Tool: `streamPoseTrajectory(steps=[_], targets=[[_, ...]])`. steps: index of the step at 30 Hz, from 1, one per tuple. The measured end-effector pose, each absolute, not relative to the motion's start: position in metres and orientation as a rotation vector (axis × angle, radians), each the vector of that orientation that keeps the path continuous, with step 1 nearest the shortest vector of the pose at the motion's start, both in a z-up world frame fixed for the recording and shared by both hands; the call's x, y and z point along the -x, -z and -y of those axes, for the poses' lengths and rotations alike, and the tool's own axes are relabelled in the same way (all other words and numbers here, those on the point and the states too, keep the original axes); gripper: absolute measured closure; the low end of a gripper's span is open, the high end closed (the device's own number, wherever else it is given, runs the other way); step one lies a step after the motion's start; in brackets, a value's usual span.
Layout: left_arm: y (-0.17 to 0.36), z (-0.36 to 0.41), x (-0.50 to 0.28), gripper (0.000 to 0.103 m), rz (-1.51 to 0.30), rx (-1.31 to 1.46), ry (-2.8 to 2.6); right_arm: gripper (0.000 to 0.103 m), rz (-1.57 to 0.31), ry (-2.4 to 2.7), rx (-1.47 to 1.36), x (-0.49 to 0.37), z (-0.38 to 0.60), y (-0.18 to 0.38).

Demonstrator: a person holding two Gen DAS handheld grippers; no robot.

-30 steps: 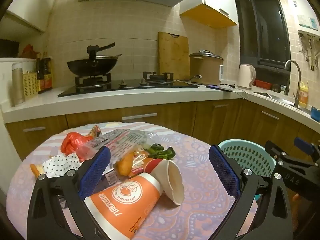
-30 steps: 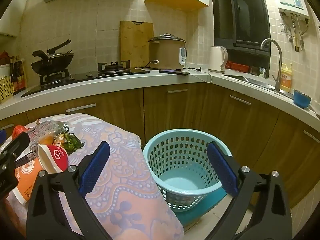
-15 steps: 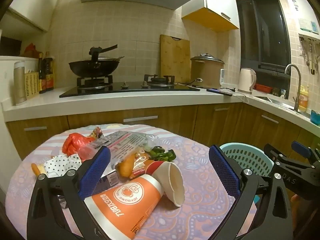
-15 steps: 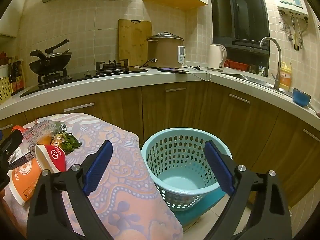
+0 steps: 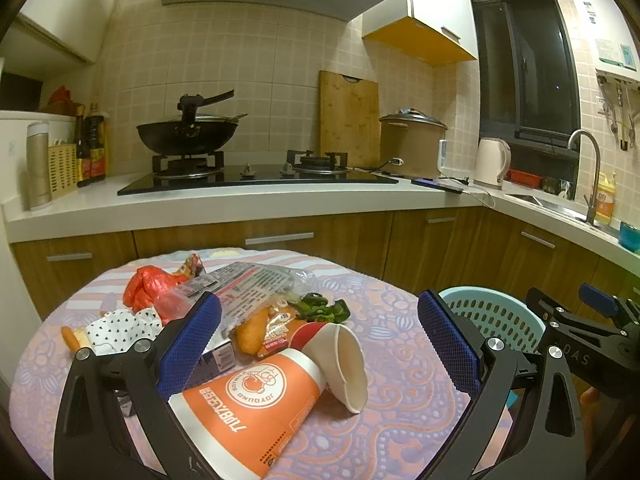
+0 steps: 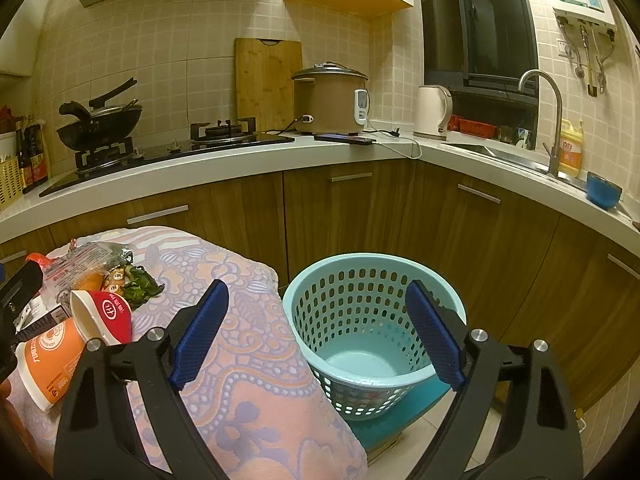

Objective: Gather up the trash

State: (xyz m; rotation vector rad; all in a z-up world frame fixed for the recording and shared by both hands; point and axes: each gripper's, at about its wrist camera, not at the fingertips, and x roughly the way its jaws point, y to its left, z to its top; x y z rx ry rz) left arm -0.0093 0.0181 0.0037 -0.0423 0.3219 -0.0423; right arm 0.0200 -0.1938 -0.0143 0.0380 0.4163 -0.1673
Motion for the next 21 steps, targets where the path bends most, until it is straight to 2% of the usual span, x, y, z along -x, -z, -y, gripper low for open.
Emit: streamPoseTrajectory(steps=[21], targets=[[-0.0041,-0.0182,0.0114,0.007,-0.311,0.046,0.043,0.018,-0.407,0.164,-0.037,-0.0192,0.1942,0.0125]])
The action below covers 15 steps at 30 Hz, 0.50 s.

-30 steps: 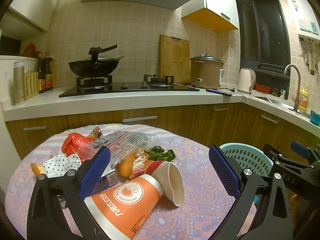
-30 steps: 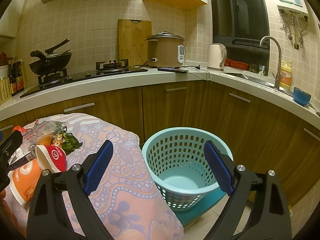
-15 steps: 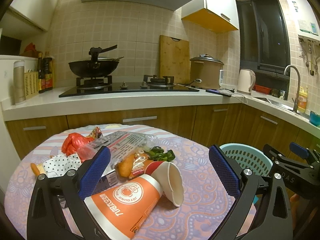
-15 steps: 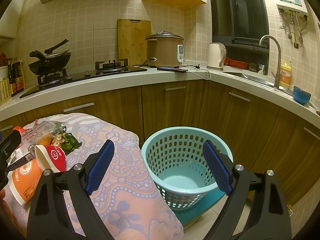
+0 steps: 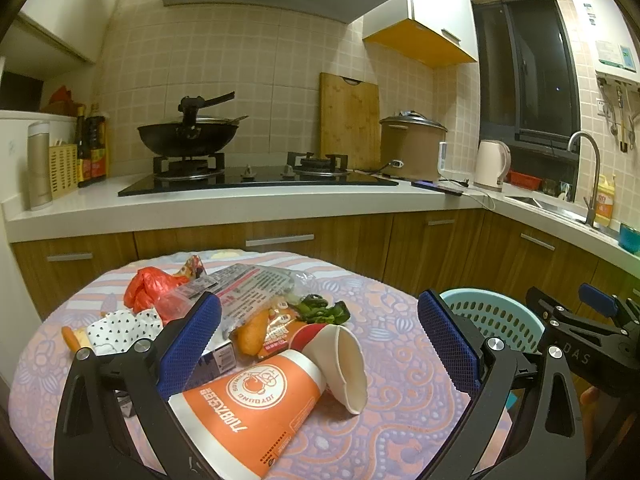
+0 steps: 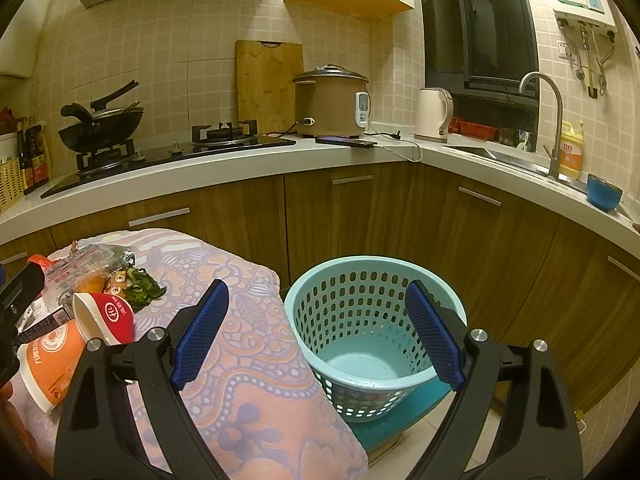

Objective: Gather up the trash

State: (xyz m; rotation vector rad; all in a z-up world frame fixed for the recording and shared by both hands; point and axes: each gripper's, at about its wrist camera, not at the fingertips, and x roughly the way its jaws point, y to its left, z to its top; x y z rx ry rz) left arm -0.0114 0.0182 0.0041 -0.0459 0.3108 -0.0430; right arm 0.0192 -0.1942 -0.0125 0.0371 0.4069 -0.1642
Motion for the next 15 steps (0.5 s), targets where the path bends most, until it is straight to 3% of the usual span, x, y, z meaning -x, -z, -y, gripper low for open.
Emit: streamPoseTrajectory(steps=[15], targets=[[-0.0039,-0.0197,0.0113,0.007,-0.310,0.051,0.044,0.021,-0.409,0.152,-0.029,-0.0197,0.1905,0.0128]])
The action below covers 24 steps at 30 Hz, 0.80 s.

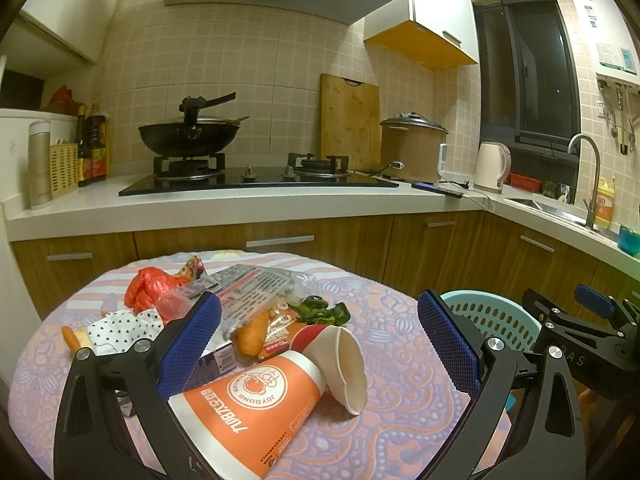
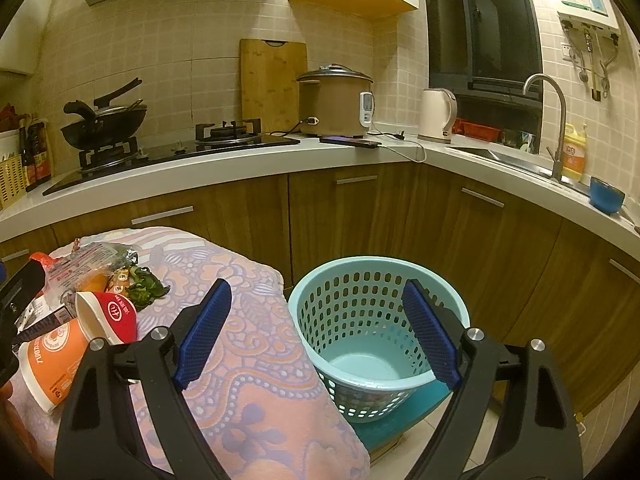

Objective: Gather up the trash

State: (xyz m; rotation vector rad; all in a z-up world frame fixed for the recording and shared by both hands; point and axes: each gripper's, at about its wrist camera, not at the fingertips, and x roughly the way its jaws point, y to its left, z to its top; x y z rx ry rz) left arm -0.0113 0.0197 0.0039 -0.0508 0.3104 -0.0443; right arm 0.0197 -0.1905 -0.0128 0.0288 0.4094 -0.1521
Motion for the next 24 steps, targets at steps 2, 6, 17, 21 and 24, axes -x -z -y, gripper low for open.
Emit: streamPoseTrajectory(steps=[2,6,17,21,24], targets=[[-0.004,-0.020,0.012,0.007,-0.307,0.051,0.042,0.022,-0.413,0.148,-0.030,-0.020,0.190,0.013],[-0.007,-0.023,0.013,0.007,-0.312,0.050,0.029,0.027,-0.418,0.126,-0.033,-0.019,0.185,0.010],[-0.014,-0.072,0.061,0.007,-0.354,0.001,-0.145,0.038,-0.408,-0.051,0.003,-0.001,0.144,0.004],[-0.002,-0.104,0.074,0.007,-0.419,0.054,-0.190,0.043,-0.428,-0.160,0.016,0.002,0.120,0.009],[0.013,-0.127,0.075,0.008,-0.492,0.152,-0.158,0.043,-0.472,-0.245,0.027,-0.004,0.101,0.017]])
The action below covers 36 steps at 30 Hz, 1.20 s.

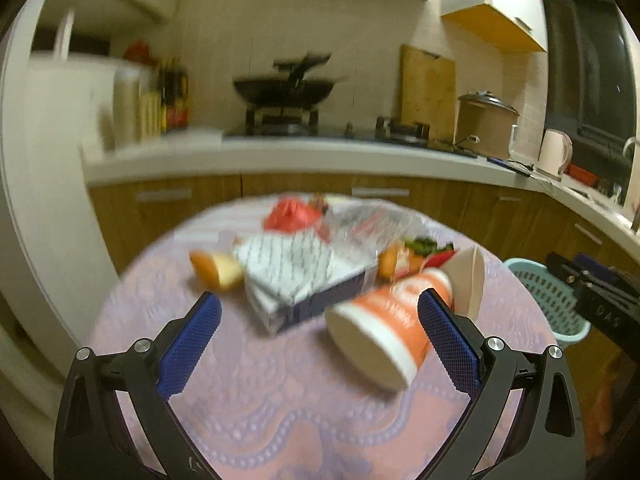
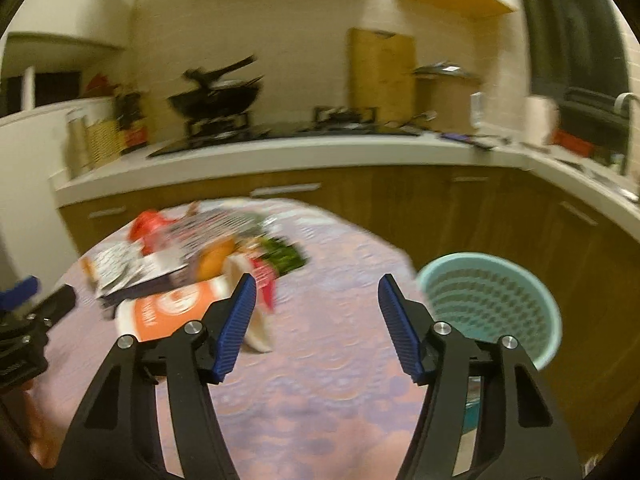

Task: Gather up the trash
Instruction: 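Grasp the orange paper cup with the left tool while the right tool grasps the red-and-white cup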

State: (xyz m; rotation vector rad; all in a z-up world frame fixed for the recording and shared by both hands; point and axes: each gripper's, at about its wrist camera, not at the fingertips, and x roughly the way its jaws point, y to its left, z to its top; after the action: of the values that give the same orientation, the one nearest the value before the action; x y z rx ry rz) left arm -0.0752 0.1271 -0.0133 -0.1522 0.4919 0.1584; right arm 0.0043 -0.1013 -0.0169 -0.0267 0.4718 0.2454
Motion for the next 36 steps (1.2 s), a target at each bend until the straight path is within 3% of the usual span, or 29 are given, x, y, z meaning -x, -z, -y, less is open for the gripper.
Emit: streamPoseTrajectory(steps=[6,9,14,19,24,28,30,34,36], targets=[[0.032,-0.128,0.058,0.012,-0.575,0.201,-0.097,0.043,-0.533,-0.317,0.061,-0.024,0.075,0.032],[0.040,-0.122,0.046,0.018,-0.617,0.223,-0.051,0.044,-0.567,-0.341,0.057,-0.036,0.070,0.037],[0.054,-0.123,0.027,0.036,-0.683,0.275,-0.018,0.044,-0.594,-0.379,0.053,-0.050,0.065,0.040],[0.061,-0.125,0.018,0.042,-0.719,0.344,0.047,0.044,-0.607,-0.396,0.067,-0.061,0.058,0.041],[0.066,-0.115,0.009,0.045,-0.751,0.361,0.100,0.059,-0.666,-0.422,0.055,-0.077,0.056,0.050],[0.067,-0.106,0.004,0.065,-0.768,0.355,0.132,0.080,-0.698,-0.451,0.034,-0.081,0.059,0.056],[0.064,-0.102,0.004,0.072,-0.763,0.352,0.143,0.083,-0.694,-0.457,0.026,-0.080,0.062,0.055],[0.062,-0.094,0.006,0.099,-0.756,0.339,0.156,0.085,-0.663,-0.456,0.023,-0.074,0.070,0.049],[0.059,-0.090,0.008,0.102,-0.742,0.326,0.155,0.085,-0.652,-0.449,0.014,-0.072,0.076,0.045]])
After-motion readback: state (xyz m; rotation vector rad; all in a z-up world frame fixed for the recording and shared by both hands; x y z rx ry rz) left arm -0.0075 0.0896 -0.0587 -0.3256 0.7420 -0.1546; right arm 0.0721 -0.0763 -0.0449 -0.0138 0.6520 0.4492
